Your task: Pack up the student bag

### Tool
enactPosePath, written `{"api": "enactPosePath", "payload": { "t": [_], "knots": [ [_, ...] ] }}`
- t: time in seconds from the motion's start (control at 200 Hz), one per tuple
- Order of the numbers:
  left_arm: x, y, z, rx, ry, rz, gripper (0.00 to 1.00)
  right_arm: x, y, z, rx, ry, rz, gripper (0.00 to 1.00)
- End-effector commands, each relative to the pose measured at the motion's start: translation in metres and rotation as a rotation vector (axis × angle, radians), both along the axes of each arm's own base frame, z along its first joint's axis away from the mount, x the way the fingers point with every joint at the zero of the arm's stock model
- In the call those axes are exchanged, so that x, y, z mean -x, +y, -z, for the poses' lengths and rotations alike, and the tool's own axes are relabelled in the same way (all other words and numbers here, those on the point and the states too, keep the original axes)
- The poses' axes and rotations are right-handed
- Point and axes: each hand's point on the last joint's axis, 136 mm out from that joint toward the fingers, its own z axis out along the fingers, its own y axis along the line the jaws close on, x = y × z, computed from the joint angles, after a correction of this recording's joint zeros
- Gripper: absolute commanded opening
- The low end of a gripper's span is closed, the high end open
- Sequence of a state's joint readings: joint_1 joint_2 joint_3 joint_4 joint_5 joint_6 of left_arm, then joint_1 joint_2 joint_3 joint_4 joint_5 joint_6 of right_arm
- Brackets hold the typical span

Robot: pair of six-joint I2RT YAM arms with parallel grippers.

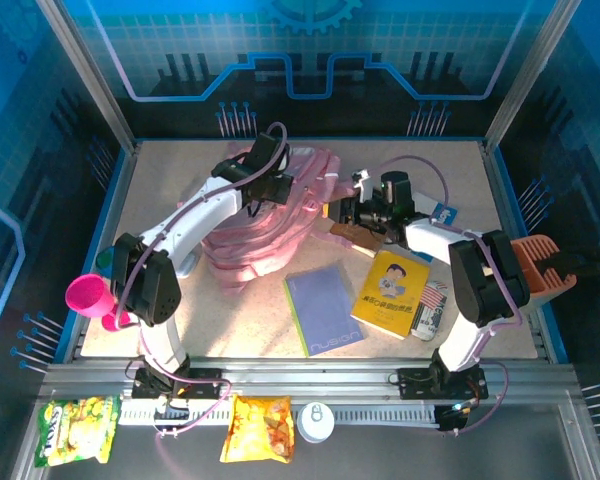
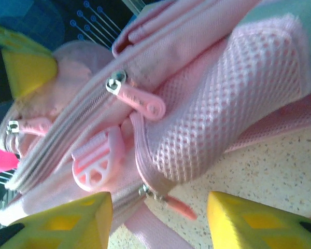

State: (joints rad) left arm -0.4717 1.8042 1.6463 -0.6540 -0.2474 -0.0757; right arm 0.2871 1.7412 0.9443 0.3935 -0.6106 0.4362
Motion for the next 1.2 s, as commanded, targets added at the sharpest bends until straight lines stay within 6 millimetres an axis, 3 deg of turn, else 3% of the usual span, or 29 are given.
{"api": "enactPosePath", "payload": {
  "t": [0.0, 0.045, 0.32, 0.46, 0.685, 0.915, 1.196],
  "knots": [
    [-0.009, -0.006, -0.054, 0.093, -0.153, 0.009, 0.0, 0.0, 0.003, -0.007, -0.04, -0.1, -0.011, 0.49],
    [-0.009, -0.006, -0.055, 0.098, -0.156, 0.009, 0.0, 0.006, 0.001, 0.004, -0.038, -0.082, -0.006, 0.48],
    [-0.008, -0.008, -0.059, 0.129, -0.157, 0.015, 0.0, 0.001, 0.01, 0.02, -0.021, -0.086, -0.02, 0.35],
    [-0.008, -0.007, -0.057, 0.13, -0.15, 0.012, 0.0, -0.006, 0.011, 0.03, -0.039, -0.099, 0.002, 0.34],
    [-0.007, -0.006, -0.056, 0.137, -0.143, 0.008, 0.0, -0.008, 0.016, 0.032, -0.037, -0.117, -0.016, 0.32],
    [-0.008, -0.007, -0.054, 0.153, -0.134, -0.002, 0.0, -0.005, 0.019, 0.035, -0.006, -0.135, -0.04, 0.11],
    [-0.017, -0.014, -0.046, 0.26, -0.113, -0.046, 0.0, 0.019, 0.019, 0.025, 0.026, -0.193, -0.033, 0.07]
  ]
}}
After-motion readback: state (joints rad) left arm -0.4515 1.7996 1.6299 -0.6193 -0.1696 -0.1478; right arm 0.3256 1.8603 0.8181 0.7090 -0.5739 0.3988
